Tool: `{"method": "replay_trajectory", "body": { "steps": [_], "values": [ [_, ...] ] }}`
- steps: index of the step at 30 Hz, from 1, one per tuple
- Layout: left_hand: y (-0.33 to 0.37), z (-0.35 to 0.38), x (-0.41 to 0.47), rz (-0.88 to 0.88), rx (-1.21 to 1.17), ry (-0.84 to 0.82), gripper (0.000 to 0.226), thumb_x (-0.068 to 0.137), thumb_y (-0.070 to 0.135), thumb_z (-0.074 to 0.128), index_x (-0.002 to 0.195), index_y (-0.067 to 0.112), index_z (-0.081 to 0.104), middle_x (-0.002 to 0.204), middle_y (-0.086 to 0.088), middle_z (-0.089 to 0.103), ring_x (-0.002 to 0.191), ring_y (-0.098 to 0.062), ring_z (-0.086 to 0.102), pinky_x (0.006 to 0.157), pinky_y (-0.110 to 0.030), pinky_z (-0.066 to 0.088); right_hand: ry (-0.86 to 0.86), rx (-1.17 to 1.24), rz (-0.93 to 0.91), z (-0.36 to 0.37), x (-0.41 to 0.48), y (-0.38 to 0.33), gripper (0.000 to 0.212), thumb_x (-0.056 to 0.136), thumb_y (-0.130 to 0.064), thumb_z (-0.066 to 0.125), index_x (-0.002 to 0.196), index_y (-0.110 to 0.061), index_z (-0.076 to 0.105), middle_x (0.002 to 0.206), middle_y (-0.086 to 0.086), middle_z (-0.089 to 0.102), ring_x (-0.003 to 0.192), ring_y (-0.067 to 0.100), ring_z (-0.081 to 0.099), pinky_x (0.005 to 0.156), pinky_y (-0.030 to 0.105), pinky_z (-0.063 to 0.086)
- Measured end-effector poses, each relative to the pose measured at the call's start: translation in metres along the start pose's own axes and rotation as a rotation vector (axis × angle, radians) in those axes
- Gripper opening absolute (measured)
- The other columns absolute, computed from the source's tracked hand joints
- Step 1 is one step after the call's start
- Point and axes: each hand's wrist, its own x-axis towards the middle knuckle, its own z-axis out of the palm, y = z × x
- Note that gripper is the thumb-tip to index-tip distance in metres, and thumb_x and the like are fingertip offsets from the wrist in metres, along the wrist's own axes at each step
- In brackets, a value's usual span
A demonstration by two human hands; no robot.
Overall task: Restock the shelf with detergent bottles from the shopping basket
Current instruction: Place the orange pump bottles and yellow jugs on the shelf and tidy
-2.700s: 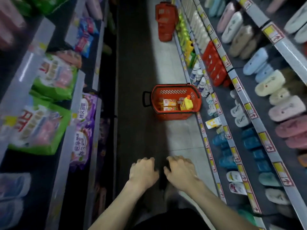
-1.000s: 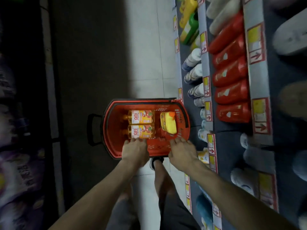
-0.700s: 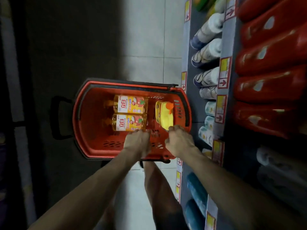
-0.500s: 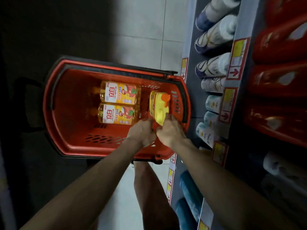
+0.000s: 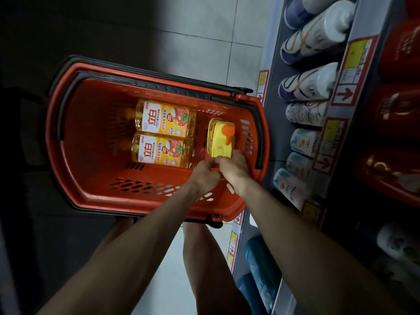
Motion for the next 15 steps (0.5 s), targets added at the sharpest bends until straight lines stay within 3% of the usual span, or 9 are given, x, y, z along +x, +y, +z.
{"method": "replay_trajectory", "body": {
  "steps": [5, 8, 12, 15],
  "values": [
    [-0.005, -0.011, -0.013, -0.013, -0.041, 0.001, 0.048, 0.095, -0.01, 0.059, 0.139, 0.006, 0.064, 0.13, -0.011, 0.071, 0.124, -0.027, 0.065, 0.09, -0.029, 0.054, -0.021, -0.006, -0.002, 0.001, -0.012, 0.003, 0.053, 0.084, -0.042, 0.069, 0.131, -0.02, 0.065, 0.123, 0.006, 0.071, 0.107, 0.032, 0.07, 0.096, 0.048, 0.059],
    [-0.001, -0.018, -0.033, -0.033, -0.052, -0.033, 0.037, 0.101, -0.005, 0.057, 0.137, 0.003, 0.065, 0.127, -0.011, 0.072, 0.111, -0.02, 0.07, 0.082, -0.021, 0.058, -0.017, -0.041, -0.01, -0.006, -0.038, 0.004, 0.048, 0.094, -0.038, 0.065, 0.135, -0.013, 0.063, 0.129, 0.007, 0.065, 0.116, 0.033, 0.065, 0.092, 0.038, 0.051],
    [0.009, -0.022, -0.075, -0.045, -0.004, -0.09, 0.039, 0.099, -0.001, 0.063, 0.138, 0.008, 0.066, 0.13, -0.008, 0.071, 0.119, -0.02, 0.066, 0.098, -0.029, 0.058, -0.005, -0.047, -0.033, -0.015, -0.077, 0.012, 0.038, 0.1, -0.034, 0.063, 0.13, -0.011, 0.063, 0.127, 0.009, 0.067, 0.116, 0.033, 0.065, 0.094, 0.037, 0.051],
    [0.022, -0.029, -0.114, -0.001, -0.013, -0.095, 0.047, 0.096, 0.0, 0.068, 0.141, 0.011, 0.064, 0.138, -0.005, 0.068, 0.131, -0.024, 0.062, 0.099, -0.03, 0.057, -0.024, -0.042, -0.057, -0.024, -0.11, 0.007, 0.035, 0.102, -0.032, 0.061, 0.13, -0.011, 0.06, 0.123, 0.011, 0.066, 0.111, 0.03, 0.065, 0.087, 0.034, 0.05]
  ]
}}
